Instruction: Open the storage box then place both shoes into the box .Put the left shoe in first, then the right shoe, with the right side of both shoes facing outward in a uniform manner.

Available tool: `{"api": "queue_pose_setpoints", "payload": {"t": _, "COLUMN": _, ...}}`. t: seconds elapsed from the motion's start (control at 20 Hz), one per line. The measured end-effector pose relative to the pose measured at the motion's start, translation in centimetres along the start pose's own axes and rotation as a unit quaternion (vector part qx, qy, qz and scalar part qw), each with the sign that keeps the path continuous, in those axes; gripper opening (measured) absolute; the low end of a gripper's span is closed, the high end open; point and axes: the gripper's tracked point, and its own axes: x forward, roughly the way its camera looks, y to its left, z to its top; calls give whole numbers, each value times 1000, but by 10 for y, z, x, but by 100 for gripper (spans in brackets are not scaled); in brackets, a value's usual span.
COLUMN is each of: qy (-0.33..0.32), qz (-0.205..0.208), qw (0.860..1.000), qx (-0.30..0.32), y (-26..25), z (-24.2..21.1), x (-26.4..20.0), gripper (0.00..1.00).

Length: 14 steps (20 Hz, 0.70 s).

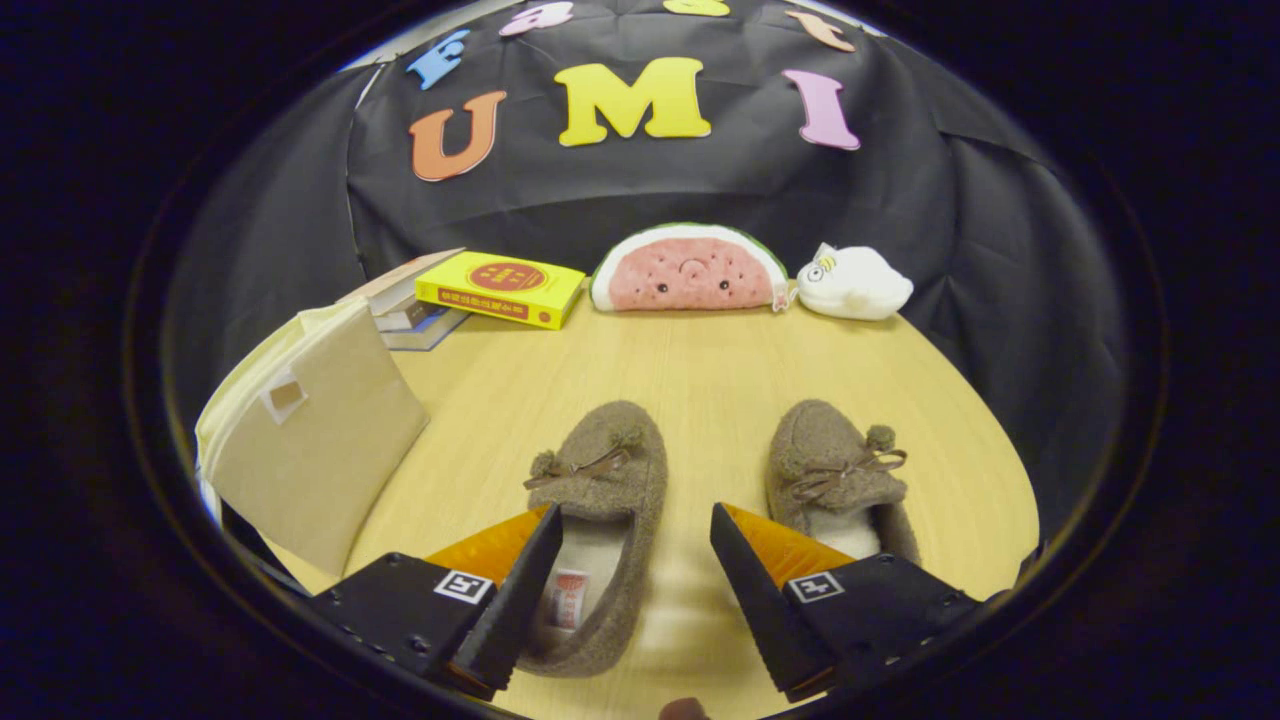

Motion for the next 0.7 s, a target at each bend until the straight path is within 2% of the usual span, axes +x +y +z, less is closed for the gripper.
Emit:
{"api": "queue_pose_setpoints", "payload": {"t": 0.2, "qy": 11, "qz": 13, "qw": 1000, "qx": 10, "y": 2, "z": 2, "x": -2, "gripper": 76}}
{"api": "queue_pose_setpoints", "payload": {"t": 0.55, "qy": 28, "qz": 7, "qw": 1000, "qx": 5, "y": -2, "z": -7, "x": 1, "gripper": 74}}
{"api": "queue_pose_setpoints", "payload": {"t": 0.7, "qy": 36, "qz": -4, "qw": 999, "qx": 8, "y": -11, "z": -12, "x": 6, "gripper": 43}}
